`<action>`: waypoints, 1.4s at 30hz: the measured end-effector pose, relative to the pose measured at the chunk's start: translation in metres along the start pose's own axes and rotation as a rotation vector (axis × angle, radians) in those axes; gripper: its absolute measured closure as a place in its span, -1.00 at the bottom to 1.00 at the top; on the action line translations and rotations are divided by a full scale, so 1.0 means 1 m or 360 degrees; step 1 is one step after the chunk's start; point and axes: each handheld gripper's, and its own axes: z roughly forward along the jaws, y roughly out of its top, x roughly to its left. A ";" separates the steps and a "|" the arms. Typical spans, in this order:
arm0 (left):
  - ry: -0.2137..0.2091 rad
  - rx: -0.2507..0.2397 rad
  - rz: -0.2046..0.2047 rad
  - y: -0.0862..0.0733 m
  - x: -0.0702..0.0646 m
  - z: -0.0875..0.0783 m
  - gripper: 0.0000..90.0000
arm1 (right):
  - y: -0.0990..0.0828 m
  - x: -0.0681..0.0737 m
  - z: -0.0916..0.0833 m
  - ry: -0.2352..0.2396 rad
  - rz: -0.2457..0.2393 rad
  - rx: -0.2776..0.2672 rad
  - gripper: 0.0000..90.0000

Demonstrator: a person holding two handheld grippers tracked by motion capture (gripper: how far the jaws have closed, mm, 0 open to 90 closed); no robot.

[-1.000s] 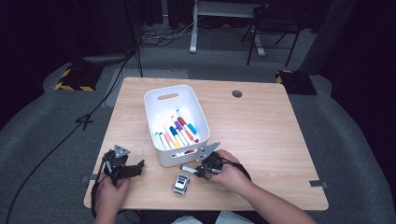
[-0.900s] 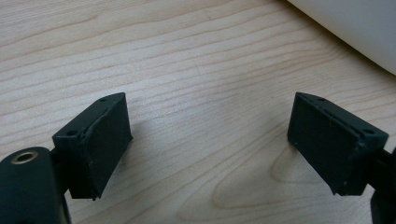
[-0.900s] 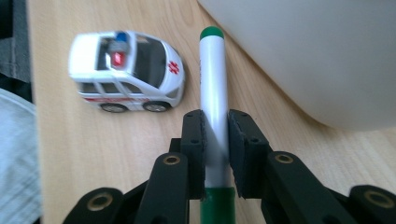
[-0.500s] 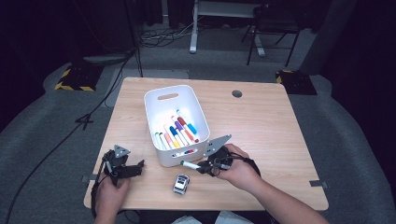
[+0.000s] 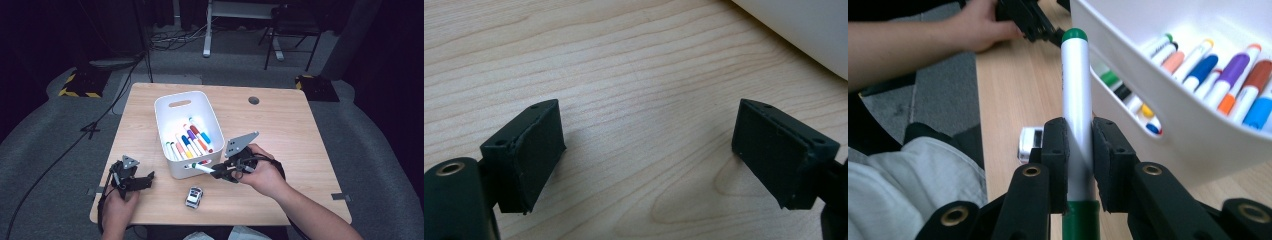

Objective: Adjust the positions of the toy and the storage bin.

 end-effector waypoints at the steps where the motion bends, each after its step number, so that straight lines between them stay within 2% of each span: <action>1: 0.0000 0.0000 0.0000 0.000 0.000 0.000 -0.70 | 0.003 0.000 -0.002 0.0003 0.0002 -0.0020 0.72; 7: -0.0001 0.0001 0.0001 0.000 0.000 0.000 -0.70 | 0.020 0.000 -0.010 -0.0002 0.0010 -0.0105 0.72; 11: -0.0001 0.0002 0.0003 0.000 0.000 0.000 -0.70 | 0.031 -0.003 -0.014 -0.0031 0.0023 -0.0148 0.72; 20: -0.0001 0.0003 0.0003 0.000 0.000 0.000 -0.70 | 0.054 -0.029 -0.015 -0.0164 0.0062 -0.0205 0.72; 29: 0.0002 -0.0001 0.0003 0.000 0.000 0.000 -0.70 | 0.066 -0.050 -0.003 -0.0257 0.0086 -0.0202 0.72; 35: 0.0000 0.0001 0.0004 0.000 0.000 0.000 -0.70 | 0.068 -0.063 0.012 -0.0305 0.0104 -0.0184 0.72; 42: -0.0001 0.0003 0.0003 0.000 0.000 0.000 -0.70 | 0.061 -0.067 0.029 -0.0309 0.0087 -0.0079 0.72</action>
